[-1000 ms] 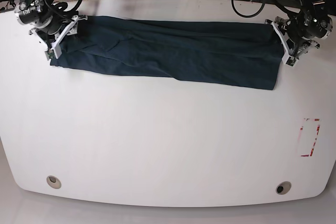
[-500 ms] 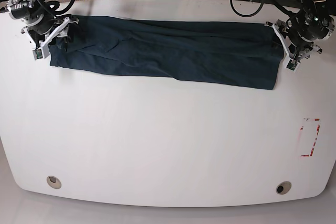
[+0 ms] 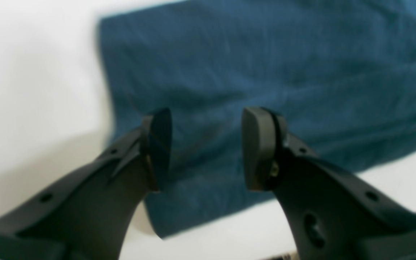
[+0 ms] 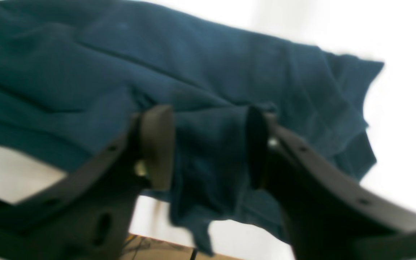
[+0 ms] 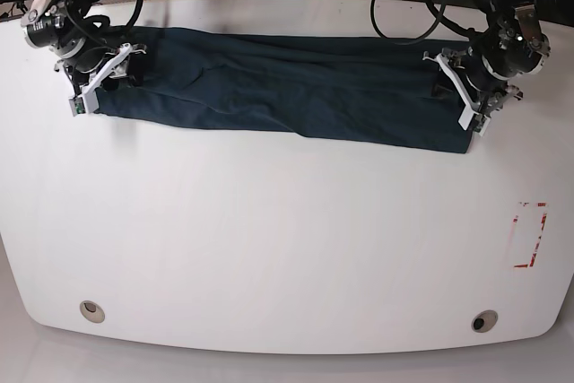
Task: Fold the T-shirt properly
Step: 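Release and regrasp the folded shirt edge with both grippers, then pull the folded shirt edge with both grippers to smooth it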
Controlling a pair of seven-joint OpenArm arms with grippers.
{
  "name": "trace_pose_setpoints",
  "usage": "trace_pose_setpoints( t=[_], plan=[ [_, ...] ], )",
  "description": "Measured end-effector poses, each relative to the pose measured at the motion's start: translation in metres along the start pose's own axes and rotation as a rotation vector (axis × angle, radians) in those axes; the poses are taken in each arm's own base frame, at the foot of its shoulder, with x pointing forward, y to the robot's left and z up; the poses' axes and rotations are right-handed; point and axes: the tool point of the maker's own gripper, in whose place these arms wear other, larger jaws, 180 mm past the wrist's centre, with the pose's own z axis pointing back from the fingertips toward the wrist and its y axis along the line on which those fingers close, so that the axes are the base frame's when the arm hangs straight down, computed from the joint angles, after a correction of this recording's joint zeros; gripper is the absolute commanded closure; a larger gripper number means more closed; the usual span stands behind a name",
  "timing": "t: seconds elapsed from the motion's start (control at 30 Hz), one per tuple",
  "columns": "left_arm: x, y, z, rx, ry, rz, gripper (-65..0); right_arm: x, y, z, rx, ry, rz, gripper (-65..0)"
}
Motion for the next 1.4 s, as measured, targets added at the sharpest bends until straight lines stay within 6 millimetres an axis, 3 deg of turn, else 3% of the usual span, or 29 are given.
trace_pose_setpoints(
  t=[0.1,0.23,0.33,0.53,0.67,0.87,1.07,1.23,1.4],
  plan=[
    [-0.006,0.002,-0.007,-0.005,0.027,0.013,-28.7,-0.014,-0.007,-0.013,0.008,0.046,-0.047,-12.0],
    [-0.015,0.001,-0.018,-0.031,0.05,0.05,-28.6,-0.029,-0.025,-0.019,-0.021,0.092,-0.068,-12.7],
    [-0.027,0.001,-0.02,-0.037,0.086,0.06,-28.6,-0.03,-0.043,-0.013,-0.056,0.091,-0.061,-12.8],
    [-0.025,0.014,-0.016,-0.011,0.087,0.033,-28.6,-0.037,-0.079,0.011,-0.149,0.076,-0.087,-13.0],
    [-0.028,0.012,-0.016,-0.015,0.095,0.037,-28.6,-0.042,-0.086,0.016,-0.167,0.098,-0.09,-13.0],
    [-0.019,0.011,-0.01,-0.006,0.071,0.014,-28.6,-0.027,-0.08,0.024,-0.179,0.08,-0.045,-13.0],
    [0.001,0.011,0.0,0.013,0.012,-0.021,-28.9,-0.004,-0.048,0.035,-0.185,0.041,0.028,-13.0],
    [0.006,0.011,0.004,0.023,-0.004,-0.032,-29.0,-0.004,-0.012,0.017,-0.102,0.058,0.055,-12.4],
    [0.004,0.019,0.007,0.044,-0.009,-0.006,-29.3,0.0,0.006,0.005,-0.061,0.053,0.063,-12.4]
  ],
)
